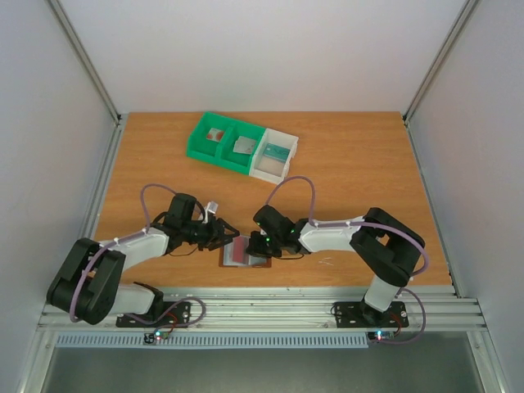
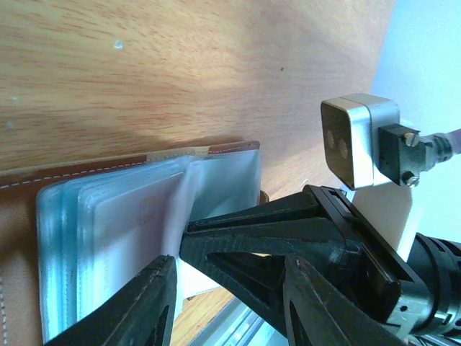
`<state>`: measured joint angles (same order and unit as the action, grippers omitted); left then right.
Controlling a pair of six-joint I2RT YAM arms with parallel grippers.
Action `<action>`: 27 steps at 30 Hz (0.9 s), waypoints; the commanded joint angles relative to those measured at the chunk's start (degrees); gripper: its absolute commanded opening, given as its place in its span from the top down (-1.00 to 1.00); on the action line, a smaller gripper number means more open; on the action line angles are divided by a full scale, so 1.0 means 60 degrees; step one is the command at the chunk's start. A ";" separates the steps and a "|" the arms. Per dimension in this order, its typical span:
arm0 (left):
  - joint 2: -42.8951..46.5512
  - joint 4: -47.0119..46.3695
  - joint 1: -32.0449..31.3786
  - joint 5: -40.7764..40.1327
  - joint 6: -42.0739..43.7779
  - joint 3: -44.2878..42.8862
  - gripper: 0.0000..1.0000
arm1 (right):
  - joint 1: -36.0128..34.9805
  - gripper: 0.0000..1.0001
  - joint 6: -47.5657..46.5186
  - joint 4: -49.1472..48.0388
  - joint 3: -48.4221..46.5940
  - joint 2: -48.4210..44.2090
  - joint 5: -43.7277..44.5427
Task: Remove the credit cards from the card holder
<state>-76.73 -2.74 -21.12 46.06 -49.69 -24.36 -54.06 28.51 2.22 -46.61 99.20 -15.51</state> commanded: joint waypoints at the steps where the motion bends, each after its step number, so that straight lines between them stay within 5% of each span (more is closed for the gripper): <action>1: 0.0347 -0.0070 -0.0124 0.0080 -0.0164 -0.0170 0.16 | -0.0013 0.84 0.0023 0.0553 0.0285 -0.0407 0.0371; 17: 0.0423 0.0665 -0.0186 -0.0412 0.0352 -0.0348 0.08 | -0.0013 0.89 0.0009 0.0480 0.0402 -0.0287 0.0418; 27: -0.0515 -0.1245 -0.0193 0.0068 0.0108 0.0044 0.02 | -0.0013 0.90 0.0112 0.0341 0.0559 -0.0322 0.0385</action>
<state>-77.32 -2.11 -22.00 44.69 -49.04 -24.97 -54.06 28.58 3.49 -44.38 96.79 -14.46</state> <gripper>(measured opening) 0.488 0.050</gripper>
